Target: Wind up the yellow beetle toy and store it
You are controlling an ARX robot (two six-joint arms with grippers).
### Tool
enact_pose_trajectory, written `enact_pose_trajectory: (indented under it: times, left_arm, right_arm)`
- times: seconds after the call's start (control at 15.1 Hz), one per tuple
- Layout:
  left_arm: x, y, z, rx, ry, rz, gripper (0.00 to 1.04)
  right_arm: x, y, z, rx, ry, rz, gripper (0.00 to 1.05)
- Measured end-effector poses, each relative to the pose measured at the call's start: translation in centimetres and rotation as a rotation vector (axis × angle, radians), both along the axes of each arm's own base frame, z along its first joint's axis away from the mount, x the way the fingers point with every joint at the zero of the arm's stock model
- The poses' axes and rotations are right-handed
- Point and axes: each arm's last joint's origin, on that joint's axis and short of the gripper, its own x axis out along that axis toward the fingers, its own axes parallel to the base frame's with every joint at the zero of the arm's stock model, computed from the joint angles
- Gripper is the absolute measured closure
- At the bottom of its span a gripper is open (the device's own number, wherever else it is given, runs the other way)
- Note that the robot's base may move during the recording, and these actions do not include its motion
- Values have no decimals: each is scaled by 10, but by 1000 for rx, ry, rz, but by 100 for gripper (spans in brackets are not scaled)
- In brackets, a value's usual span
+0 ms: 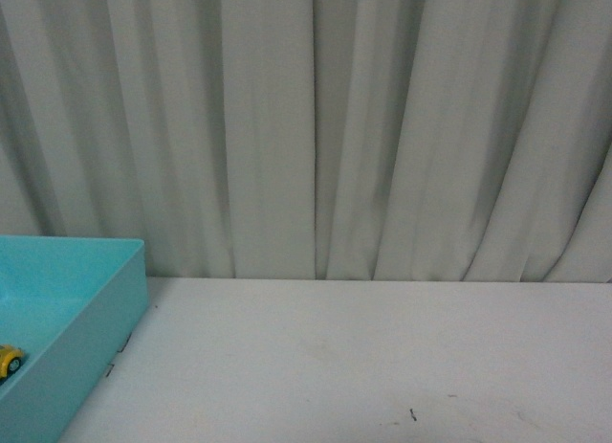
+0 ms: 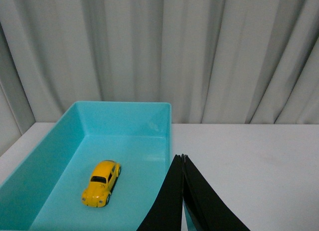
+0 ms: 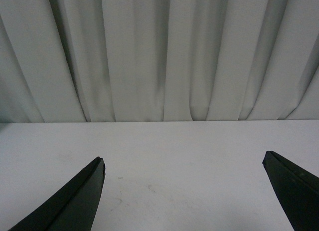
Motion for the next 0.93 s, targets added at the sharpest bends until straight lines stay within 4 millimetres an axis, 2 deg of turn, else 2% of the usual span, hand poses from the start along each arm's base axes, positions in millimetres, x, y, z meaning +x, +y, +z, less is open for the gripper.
enact_pose_trajectory:
  times: [0.13,0.46,0.53,0.79,0.93]
  left_arm:
    - [-11,0,-4,0,18,0,103]
    - [-11,0,-3,0,9,0,103]
    - [-11,0,-3,-1,8,0,100]
    - [-11,0,-3,-1,9,0,55]
    - [-11,0,-3,-1,9,0,46]
  right_arm:
    - [0,0,0,0,0,-1,7]
    - [0,0,0,0,0,0,7]
    - [0,0,0,0,0,0,7]
    - [0,0,0,0,0,0,7]
    - [0,0,0,0,0,0,7]
